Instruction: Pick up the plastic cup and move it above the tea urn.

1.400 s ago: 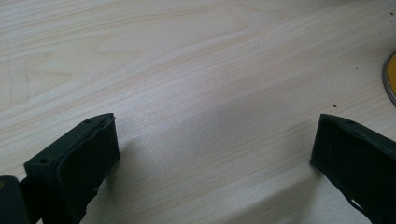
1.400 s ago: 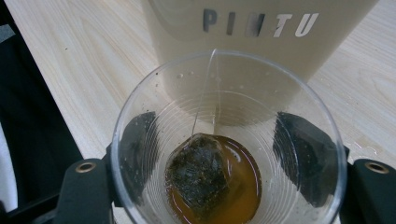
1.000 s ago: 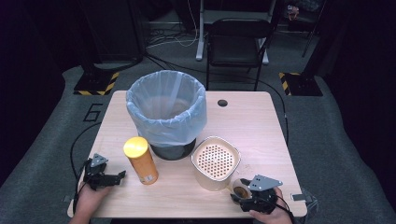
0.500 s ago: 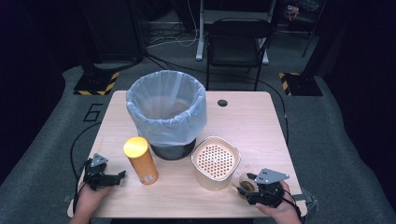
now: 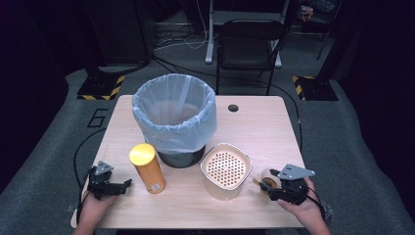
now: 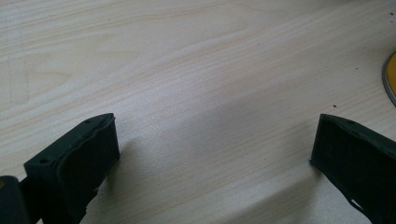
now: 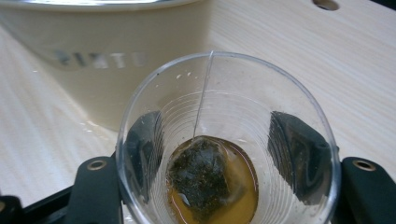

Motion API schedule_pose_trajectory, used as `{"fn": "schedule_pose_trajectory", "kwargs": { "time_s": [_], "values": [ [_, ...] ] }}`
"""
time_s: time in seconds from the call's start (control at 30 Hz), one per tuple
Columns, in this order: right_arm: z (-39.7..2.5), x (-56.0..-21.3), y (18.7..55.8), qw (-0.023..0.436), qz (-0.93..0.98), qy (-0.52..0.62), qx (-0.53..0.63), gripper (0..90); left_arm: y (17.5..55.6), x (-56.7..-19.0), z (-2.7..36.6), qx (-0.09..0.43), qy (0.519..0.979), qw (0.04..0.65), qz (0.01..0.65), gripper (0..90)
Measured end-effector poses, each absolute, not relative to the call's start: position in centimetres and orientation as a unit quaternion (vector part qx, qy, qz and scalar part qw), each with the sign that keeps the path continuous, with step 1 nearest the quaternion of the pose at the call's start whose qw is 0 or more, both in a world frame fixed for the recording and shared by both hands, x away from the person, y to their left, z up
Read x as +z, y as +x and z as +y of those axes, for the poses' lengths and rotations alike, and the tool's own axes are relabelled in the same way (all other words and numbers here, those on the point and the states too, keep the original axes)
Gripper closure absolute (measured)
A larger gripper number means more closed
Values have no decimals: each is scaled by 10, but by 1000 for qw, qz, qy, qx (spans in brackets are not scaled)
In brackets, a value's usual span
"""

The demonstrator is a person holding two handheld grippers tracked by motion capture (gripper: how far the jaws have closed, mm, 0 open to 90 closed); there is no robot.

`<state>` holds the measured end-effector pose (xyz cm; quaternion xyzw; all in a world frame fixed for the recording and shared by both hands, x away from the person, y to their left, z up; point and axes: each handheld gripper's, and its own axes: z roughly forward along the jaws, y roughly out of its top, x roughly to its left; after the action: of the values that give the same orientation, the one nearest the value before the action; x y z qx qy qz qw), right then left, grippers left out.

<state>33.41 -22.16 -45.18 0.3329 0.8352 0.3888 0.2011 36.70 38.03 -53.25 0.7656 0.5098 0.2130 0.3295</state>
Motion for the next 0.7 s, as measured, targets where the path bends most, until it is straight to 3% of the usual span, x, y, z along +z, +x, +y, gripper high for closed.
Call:
{"fn": "schedule_pose_trajectory", "kwargs": {
  "time_s": [0.7],
  "values": [
    [-229,-427,371,224,831,335,383,359,367,-532,380,213,766,330,510,6]
  ]
}}
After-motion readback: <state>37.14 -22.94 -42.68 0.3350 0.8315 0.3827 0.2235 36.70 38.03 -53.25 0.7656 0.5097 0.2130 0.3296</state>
